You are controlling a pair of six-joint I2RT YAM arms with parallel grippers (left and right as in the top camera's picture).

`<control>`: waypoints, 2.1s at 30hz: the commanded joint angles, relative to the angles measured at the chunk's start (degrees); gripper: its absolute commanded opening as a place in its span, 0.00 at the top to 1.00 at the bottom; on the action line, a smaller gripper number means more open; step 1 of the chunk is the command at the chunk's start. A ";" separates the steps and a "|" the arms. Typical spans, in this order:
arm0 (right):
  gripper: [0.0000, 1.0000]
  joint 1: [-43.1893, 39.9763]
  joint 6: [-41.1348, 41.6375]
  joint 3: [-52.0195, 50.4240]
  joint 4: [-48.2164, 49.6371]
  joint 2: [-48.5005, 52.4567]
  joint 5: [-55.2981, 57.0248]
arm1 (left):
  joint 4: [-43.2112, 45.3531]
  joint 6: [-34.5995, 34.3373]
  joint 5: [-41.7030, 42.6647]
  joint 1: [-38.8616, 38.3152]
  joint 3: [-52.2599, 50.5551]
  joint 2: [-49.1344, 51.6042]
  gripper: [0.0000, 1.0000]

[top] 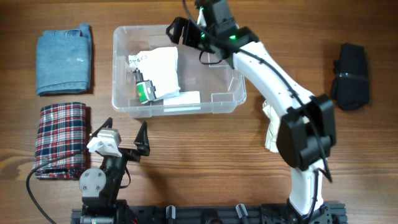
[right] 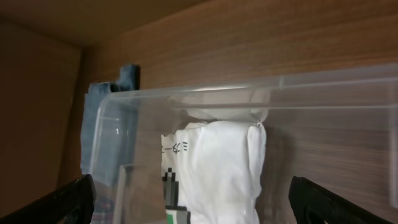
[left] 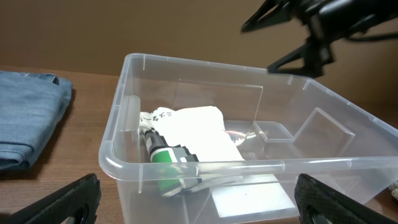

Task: Pack container
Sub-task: 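Open the right gripper to release the T-shirt, withdraw, then move the right gripper to the black garment and grasp it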

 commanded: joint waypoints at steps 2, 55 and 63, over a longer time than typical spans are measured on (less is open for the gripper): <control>0.00 -4.79 -3.89 1.05 -6.99 -7.58 9.57 | -0.13 -0.33 -0.48 0.37 -0.17 -0.31 0.00; 0.02 -68.30 -68.19 -0.07 -28.46 16.17 -17.29 | -0.13 -0.33 -0.48 0.37 -0.17 -0.31 0.00; 0.66 -67.58 -62.60 -0.04 -28.22 16.48 -19.41 | -0.13 -0.33 -0.48 0.37 -0.17 -0.31 0.00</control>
